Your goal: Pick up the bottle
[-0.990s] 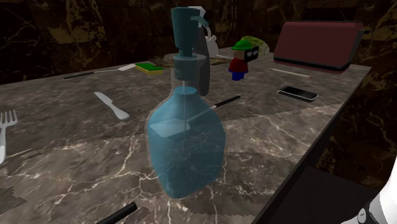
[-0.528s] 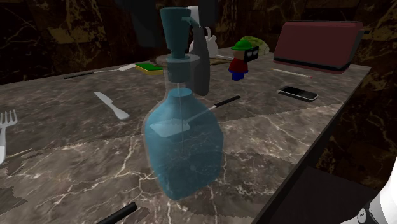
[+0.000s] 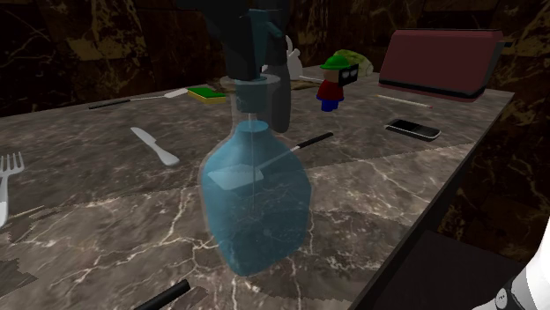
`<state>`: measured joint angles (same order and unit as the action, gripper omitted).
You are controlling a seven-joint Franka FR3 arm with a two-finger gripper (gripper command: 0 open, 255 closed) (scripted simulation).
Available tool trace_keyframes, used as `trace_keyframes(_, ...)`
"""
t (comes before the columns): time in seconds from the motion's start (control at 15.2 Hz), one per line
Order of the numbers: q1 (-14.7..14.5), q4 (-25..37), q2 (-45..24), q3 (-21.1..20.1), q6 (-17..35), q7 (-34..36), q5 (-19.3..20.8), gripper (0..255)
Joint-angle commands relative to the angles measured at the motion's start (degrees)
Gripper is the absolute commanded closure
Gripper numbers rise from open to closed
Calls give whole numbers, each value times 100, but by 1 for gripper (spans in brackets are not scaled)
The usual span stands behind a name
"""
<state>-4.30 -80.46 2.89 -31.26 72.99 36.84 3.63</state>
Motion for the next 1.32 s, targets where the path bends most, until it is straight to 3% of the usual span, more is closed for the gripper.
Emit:
trace_keyframes(0.0,4,-9,-4,5,-5,-1,6,255)
trace_keyframes(0.13,3,15,-26,1,-11,4,17,255)
trace_keyframes(0.66,-156,1312,-590,-160,-847,160,337,255)
trace_keyframes(1.12,-625,3010,-1439,-361,-1850,368,941,255)
trace_keyframes(1.25,-650,3060,-1465,-357,-1878,371,960,255)
